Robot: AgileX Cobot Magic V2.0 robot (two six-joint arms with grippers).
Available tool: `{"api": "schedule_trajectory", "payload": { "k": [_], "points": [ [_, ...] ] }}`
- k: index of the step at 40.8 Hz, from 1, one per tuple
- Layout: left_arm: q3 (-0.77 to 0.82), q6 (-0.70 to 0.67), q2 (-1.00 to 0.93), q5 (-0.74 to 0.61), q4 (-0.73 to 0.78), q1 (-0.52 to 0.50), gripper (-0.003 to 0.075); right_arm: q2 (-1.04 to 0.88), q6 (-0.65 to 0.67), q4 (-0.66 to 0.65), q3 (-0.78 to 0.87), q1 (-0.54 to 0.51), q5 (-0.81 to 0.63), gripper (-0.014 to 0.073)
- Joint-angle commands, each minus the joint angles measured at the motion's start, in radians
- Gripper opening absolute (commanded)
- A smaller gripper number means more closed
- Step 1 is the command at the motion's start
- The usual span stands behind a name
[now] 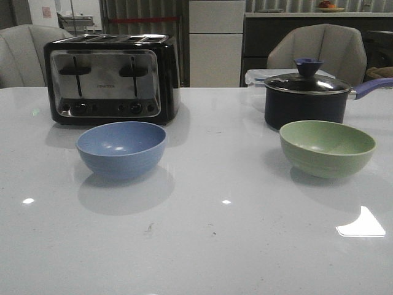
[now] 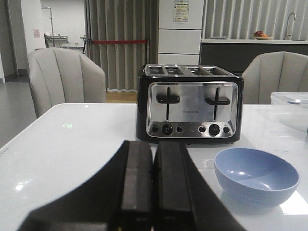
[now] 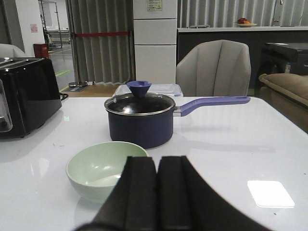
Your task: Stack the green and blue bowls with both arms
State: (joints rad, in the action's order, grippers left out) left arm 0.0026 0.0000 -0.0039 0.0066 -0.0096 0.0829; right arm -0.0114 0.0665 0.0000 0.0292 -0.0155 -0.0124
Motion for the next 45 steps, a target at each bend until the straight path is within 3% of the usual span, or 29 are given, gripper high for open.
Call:
{"api": "schedule_trajectory", "payload": {
  "k": [1,32,38,45],
  "points": [
    [0.005,-0.006,-0.021,-0.088,-0.003,0.005,0.0093,-0.018,-0.004,0.0,-0.004,0.002,-0.093,0.0057],
    [0.005,0.0,-0.021,-0.088,-0.003,0.005,0.0093,-0.018,-0.004,0.0,-0.004,0.002,-0.107,0.0057],
    [-0.021,0.0,-0.021,-0.17,-0.003,0.005,0.0093,-0.018,-0.004,0.0,-0.042,0.002,-0.112,0.0057],
    [-0.185,0.0,-0.011,-0.029,-0.003,0.005,0.0093,-0.012,-0.004,0.0,-0.189,0.002,0.019,0.0057]
  ]
}}
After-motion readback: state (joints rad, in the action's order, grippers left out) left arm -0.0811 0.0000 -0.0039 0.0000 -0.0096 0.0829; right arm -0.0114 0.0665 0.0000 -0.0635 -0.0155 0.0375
